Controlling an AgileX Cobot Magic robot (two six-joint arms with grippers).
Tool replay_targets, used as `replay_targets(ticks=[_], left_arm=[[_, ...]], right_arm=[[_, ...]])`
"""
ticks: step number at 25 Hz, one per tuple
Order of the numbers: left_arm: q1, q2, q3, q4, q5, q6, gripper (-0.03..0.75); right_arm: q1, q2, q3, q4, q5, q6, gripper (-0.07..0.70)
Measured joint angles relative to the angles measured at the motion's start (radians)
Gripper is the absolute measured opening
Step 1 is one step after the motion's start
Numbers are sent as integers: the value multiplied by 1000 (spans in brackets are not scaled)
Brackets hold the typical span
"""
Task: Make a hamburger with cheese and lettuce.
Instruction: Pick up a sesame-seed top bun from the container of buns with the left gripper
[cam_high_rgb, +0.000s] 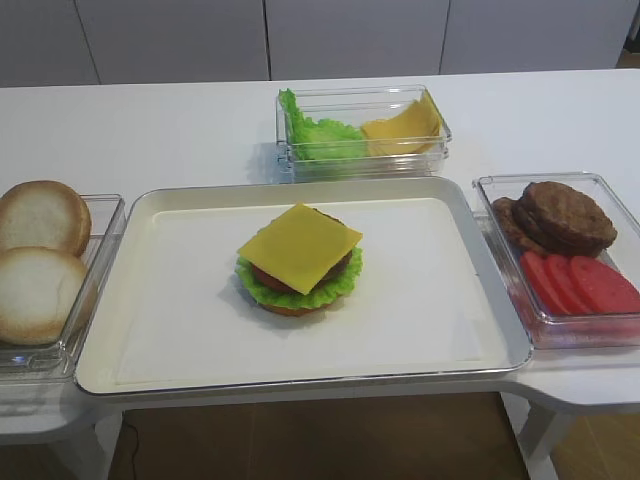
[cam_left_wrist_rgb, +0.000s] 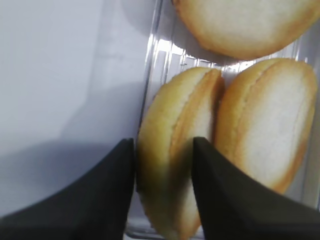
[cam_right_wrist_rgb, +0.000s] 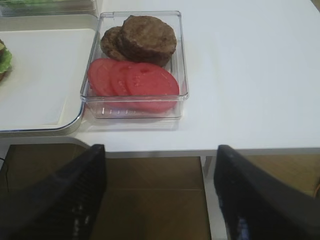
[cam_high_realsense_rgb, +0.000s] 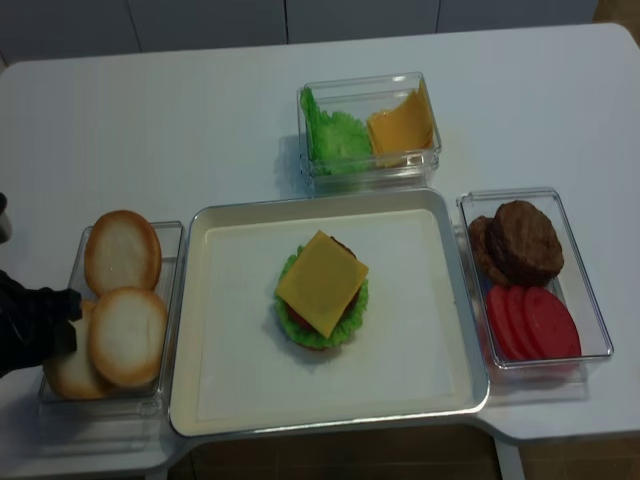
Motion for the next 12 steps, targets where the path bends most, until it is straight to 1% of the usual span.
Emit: replay_targets(ticks=[6, 12], left_arm=[[0, 0, 0, 9, 0, 7, 202], [0, 0, 0, 11, -1, 18, 188]], right_arm=[[0, 0, 0, 0, 0, 0, 508], [0, 0, 0, 0, 0, 0, 508]])
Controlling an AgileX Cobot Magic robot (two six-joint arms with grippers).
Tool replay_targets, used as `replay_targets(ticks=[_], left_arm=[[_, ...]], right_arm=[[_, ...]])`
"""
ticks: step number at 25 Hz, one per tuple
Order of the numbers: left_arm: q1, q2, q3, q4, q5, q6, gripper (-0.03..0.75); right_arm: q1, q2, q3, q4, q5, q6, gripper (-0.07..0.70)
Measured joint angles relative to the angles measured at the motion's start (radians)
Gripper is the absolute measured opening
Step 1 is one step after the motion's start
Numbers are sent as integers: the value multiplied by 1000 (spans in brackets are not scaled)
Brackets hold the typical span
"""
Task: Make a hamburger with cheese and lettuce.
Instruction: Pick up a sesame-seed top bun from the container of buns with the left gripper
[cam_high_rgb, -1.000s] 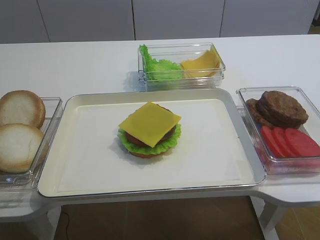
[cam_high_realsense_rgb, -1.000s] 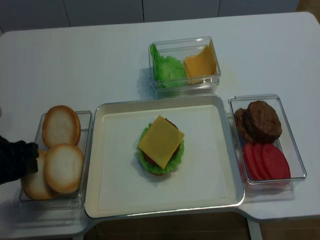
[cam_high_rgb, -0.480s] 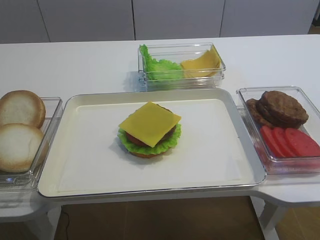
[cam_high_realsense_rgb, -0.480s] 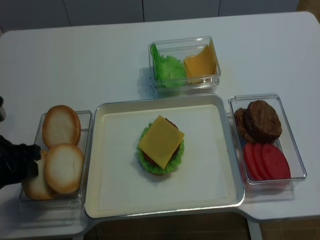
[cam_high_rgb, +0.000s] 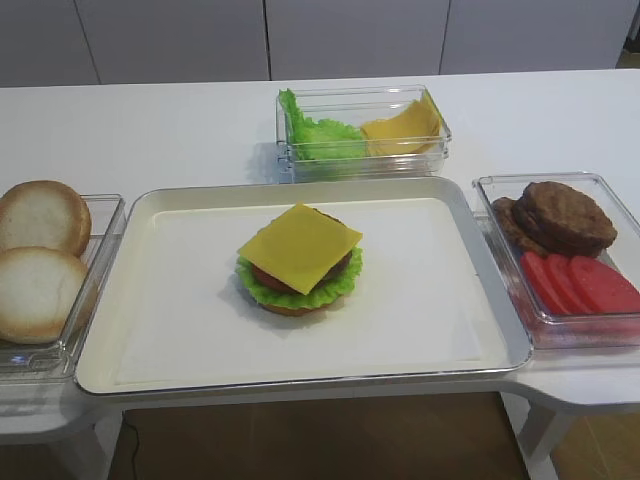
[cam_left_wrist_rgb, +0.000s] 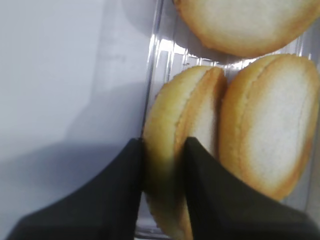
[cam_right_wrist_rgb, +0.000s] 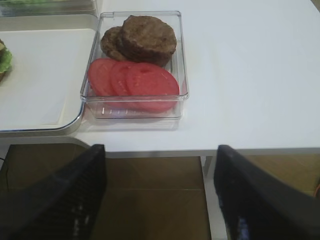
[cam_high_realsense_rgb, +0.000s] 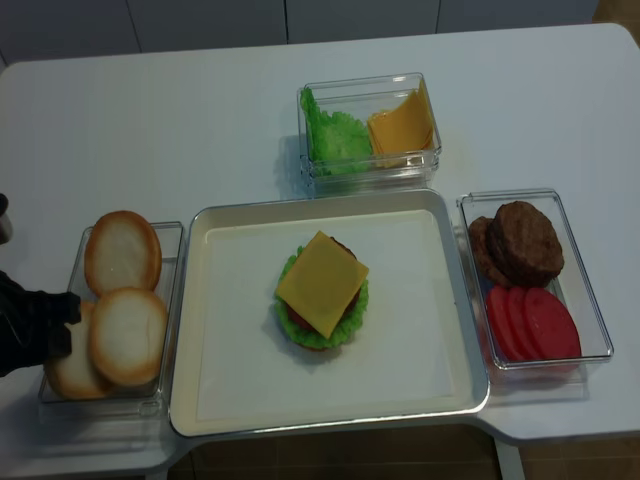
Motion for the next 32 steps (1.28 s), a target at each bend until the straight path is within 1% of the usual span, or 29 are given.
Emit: replay_targets(ticks=[9, 18, 22, 25, 27, 32], left_arm=[[0, -4, 0, 0, -4, 2, 186], [0, -88, 0, 10, -4, 2, 186], [0, -111, 0, 44, 13, 2, 186], [0, -125, -14, 81, 42, -13, 183], [0, -134, -44, 109, 69, -23, 183], [0, -160, -125, 159, 108, -70, 183]], right_arm=[[0, 0, 0, 0, 0, 0, 508], [0, 0, 0, 0, 0, 0, 508], [0, 0, 0, 0, 0, 0, 508], [0, 0, 0, 0, 0, 0, 508], [0, 0, 0, 0, 0, 0, 508], [0, 0, 0, 0, 0, 0, 508]])
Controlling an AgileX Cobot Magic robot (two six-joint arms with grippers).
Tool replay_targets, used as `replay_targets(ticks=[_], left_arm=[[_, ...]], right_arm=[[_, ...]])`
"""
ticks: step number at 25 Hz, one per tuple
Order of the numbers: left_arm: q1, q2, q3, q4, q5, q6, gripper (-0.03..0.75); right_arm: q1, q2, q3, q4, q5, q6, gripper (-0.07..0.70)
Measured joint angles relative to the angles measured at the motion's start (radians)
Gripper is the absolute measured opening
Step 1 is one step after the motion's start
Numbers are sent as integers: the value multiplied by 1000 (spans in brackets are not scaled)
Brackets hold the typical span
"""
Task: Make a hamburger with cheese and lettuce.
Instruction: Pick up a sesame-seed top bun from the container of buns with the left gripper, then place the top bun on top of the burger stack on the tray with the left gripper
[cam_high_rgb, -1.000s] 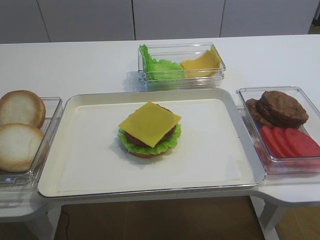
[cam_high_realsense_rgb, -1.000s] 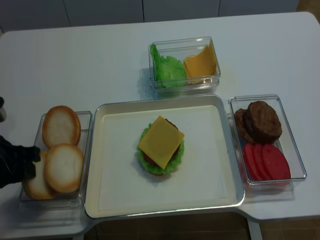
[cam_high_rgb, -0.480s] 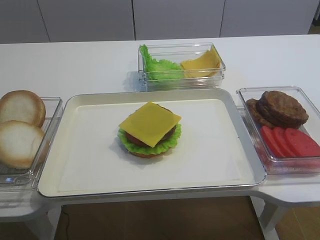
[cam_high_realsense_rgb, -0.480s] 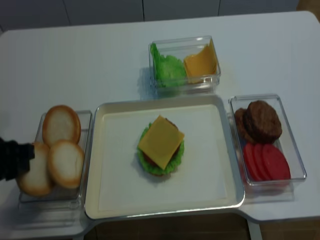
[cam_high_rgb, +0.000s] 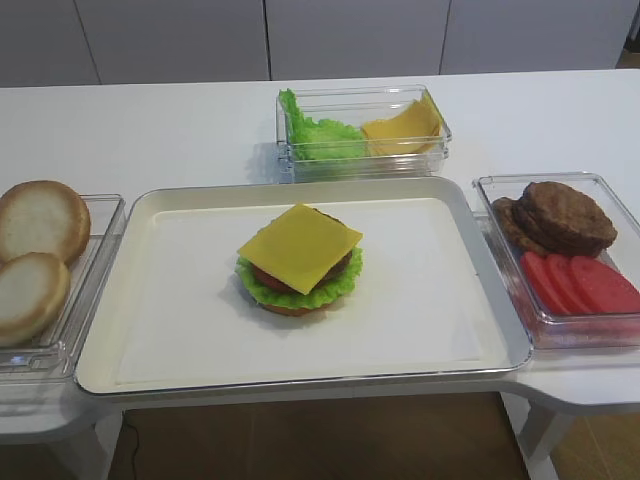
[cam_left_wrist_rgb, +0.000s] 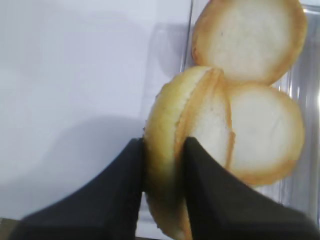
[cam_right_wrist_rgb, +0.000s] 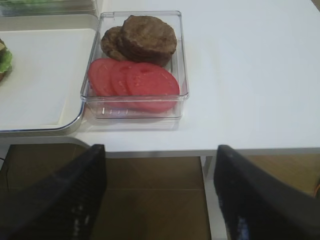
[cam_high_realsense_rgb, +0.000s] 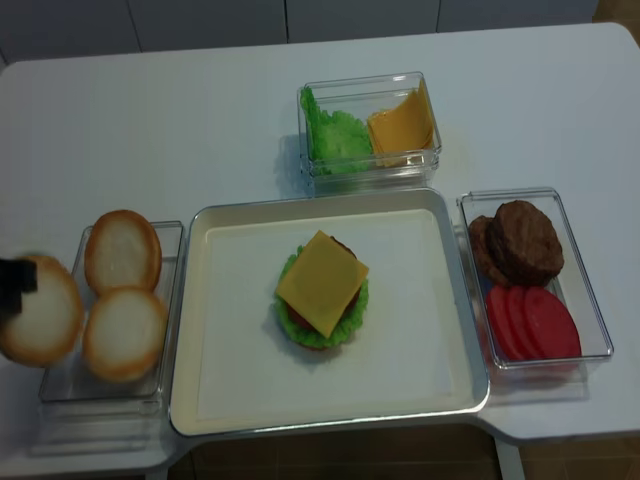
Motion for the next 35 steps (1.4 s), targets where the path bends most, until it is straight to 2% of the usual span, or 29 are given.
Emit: replay_targets(ticks=[4, 7, 10, 15, 20, 23, 27, 30, 35], left_arm=[[-5, -5, -57, 15, 53, -9, 183], [-57, -6, -97, 39, 82, 9, 183], [-161, -6, -137, 64, 103, 11, 183], [-370, -6, -186, 171, 122, -64, 182], [-586, 57, -247, 313, 187, -172, 177], [-721, 123, -301, 409, 238, -237, 177], [-894, 229, -364, 541, 281, -320, 177], [-991, 304, -406, 636, 296, -385, 177], [-1094, 417, -479, 715, 292, -435, 177]], right_arm=[[0, 0, 0, 0, 0, 0, 508], [0, 0, 0, 0, 0, 0, 508], [0, 0, 0, 0, 0, 0, 508], [0, 0, 0, 0, 0, 0, 508], [0, 0, 0, 0, 0, 0, 508], [0, 0, 0, 0, 0, 0, 508], [0, 0, 0, 0, 0, 0, 508], [0, 0, 0, 0, 0, 0, 508], [0, 0, 0, 0, 0, 0, 508]])
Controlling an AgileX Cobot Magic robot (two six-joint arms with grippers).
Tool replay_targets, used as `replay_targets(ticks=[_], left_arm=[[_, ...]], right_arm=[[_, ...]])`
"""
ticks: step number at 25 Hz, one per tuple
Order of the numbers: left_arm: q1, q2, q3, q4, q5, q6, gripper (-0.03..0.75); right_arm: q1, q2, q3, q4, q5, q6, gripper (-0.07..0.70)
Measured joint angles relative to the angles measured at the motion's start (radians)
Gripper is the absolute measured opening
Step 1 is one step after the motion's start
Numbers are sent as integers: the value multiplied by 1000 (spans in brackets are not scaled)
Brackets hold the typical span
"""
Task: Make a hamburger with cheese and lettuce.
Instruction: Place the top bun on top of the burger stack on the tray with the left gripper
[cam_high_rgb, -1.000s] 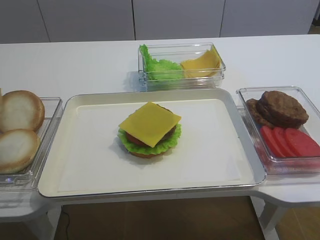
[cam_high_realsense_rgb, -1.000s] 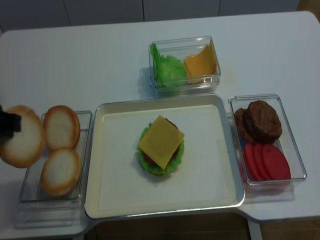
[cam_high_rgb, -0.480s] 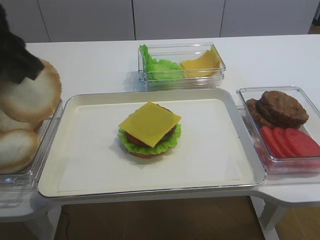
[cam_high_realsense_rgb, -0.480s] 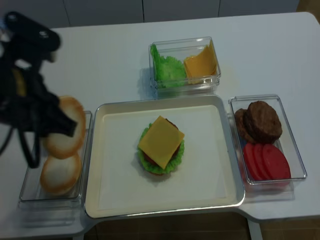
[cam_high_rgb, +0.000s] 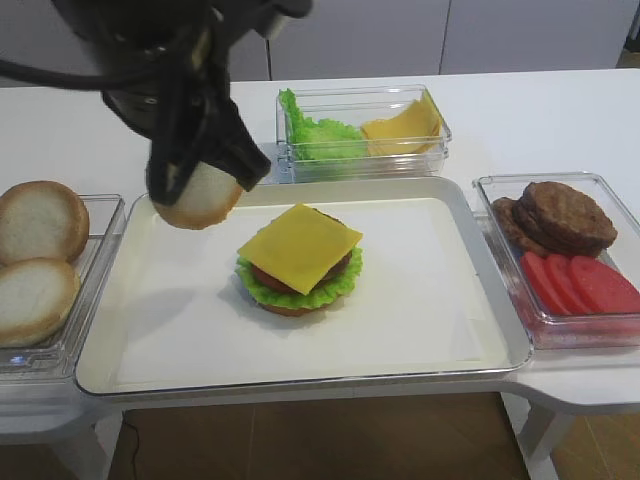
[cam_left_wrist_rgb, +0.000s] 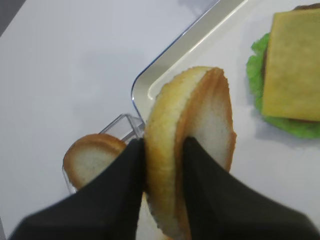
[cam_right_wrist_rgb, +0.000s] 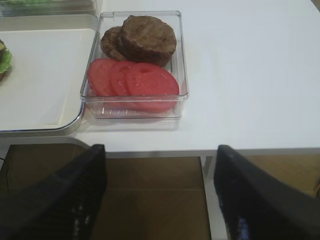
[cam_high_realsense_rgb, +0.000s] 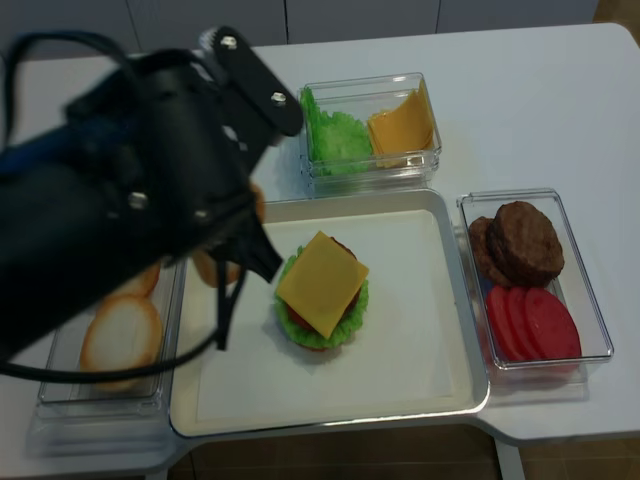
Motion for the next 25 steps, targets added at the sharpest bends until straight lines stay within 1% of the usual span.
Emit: replay_targets(ticks=[3, 8, 16, 20, 25], left_arm=[[-43, 69, -42, 41, -2, -4, 177], [-86, 167, -88, 118, -7, -25, 176], [-147, 235, -96, 212, -13, -65, 174], [-161, 255, -97, 240, -18, -68, 174], [-161, 270, -97, 287, -18, -85, 174]], right_arm=[[0, 0, 0, 0, 0, 0, 508], [0, 0, 0, 0, 0, 0, 508], [0, 0, 0, 0, 0, 0, 508], [0, 0, 0, 0, 0, 0, 508], [0, 0, 0, 0, 0, 0, 508]])
